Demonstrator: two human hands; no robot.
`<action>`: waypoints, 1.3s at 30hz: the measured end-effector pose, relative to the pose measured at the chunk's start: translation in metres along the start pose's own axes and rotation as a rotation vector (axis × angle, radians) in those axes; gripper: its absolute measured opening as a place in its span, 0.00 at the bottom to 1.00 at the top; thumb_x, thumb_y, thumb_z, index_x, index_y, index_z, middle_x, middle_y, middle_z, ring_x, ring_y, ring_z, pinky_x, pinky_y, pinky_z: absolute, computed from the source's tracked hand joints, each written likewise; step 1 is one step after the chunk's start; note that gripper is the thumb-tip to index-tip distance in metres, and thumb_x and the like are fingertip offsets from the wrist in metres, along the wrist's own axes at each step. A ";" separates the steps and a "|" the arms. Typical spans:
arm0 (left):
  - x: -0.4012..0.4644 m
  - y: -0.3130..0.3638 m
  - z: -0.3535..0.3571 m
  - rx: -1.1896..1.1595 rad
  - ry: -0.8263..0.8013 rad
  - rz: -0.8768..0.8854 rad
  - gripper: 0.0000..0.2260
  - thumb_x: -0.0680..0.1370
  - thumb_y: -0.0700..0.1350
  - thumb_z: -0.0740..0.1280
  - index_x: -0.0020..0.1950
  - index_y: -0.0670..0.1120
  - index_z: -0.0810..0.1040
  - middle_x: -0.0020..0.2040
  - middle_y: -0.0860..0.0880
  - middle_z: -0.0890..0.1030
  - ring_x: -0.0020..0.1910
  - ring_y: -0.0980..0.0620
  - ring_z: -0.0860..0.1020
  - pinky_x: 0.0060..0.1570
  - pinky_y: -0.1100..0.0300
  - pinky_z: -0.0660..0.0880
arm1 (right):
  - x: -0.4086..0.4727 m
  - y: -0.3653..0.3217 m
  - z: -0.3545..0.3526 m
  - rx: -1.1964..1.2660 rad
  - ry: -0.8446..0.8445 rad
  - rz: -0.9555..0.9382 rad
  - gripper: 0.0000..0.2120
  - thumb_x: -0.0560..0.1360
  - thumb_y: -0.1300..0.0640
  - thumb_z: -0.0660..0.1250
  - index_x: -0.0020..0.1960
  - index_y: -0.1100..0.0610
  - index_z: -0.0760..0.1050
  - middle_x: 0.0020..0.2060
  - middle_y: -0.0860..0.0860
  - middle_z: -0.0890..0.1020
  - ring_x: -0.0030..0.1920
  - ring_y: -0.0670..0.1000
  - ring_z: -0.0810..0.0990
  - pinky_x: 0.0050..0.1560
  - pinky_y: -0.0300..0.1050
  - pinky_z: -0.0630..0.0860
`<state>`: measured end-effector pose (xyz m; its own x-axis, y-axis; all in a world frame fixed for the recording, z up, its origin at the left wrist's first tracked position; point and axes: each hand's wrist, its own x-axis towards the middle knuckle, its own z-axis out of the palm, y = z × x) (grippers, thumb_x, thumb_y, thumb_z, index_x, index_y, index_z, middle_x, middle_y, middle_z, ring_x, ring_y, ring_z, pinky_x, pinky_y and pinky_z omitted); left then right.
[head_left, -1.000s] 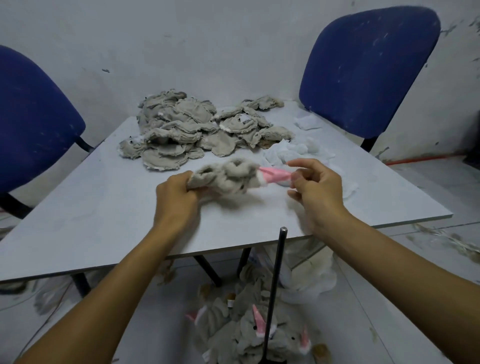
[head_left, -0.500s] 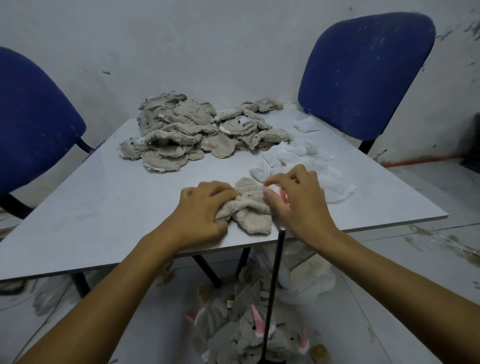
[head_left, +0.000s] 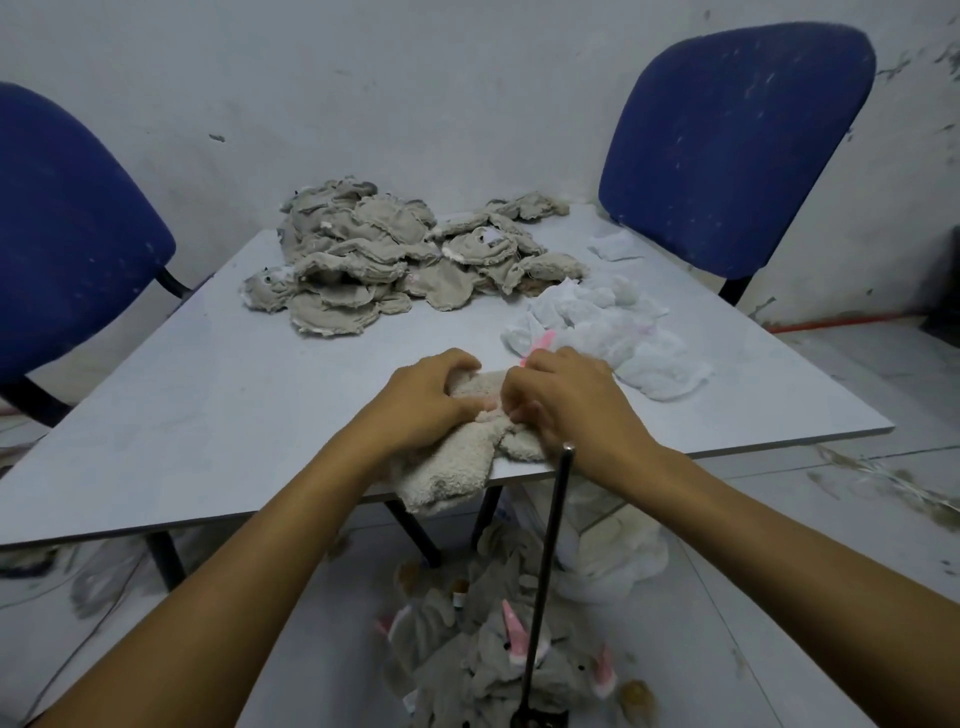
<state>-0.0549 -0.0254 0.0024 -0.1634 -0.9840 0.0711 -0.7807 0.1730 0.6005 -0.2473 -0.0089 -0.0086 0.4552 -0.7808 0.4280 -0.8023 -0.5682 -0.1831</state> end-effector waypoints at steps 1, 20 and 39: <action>0.001 0.000 0.001 -0.067 0.052 -0.025 0.17 0.74 0.53 0.73 0.62 0.55 0.78 0.57 0.51 0.79 0.47 0.54 0.76 0.41 0.61 0.71 | 0.002 -0.001 0.000 -0.029 0.032 0.030 0.05 0.75 0.58 0.69 0.48 0.49 0.79 0.45 0.46 0.78 0.49 0.52 0.73 0.47 0.47 0.65; -0.020 0.040 0.013 -0.664 0.194 -0.156 0.21 0.73 0.36 0.66 0.58 0.55 0.63 0.59 0.42 0.75 0.52 0.47 0.75 0.47 0.53 0.74 | 0.005 0.002 -0.026 0.939 0.301 0.570 0.12 0.70 0.68 0.71 0.48 0.54 0.77 0.41 0.52 0.81 0.41 0.48 0.80 0.42 0.41 0.77; -0.043 0.044 0.038 0.395 0.452 0.331 0.08 0.75 0.47 0.64 0.49 0.46 0.68 0.43 0.50 0.66 0.35 0.48 0.63 0.29 0.57 0.60 | -0.027 -0.008 -0.021 0.030 0.204 0.147 0.08 0.73 0.59 0.68 0.51 0.55 0.76 0.46 0.51 0.74 0.46 0.54 0.73 0.39 0.54 0.75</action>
<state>-0.1054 0.0265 -0.0044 -0.2303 -0.7831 0.5778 -0.9085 0.3857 0.1606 -0.2613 0.0218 0.0001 0.2445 -0.7885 0.5643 -0.8407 -0.4624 -0.2817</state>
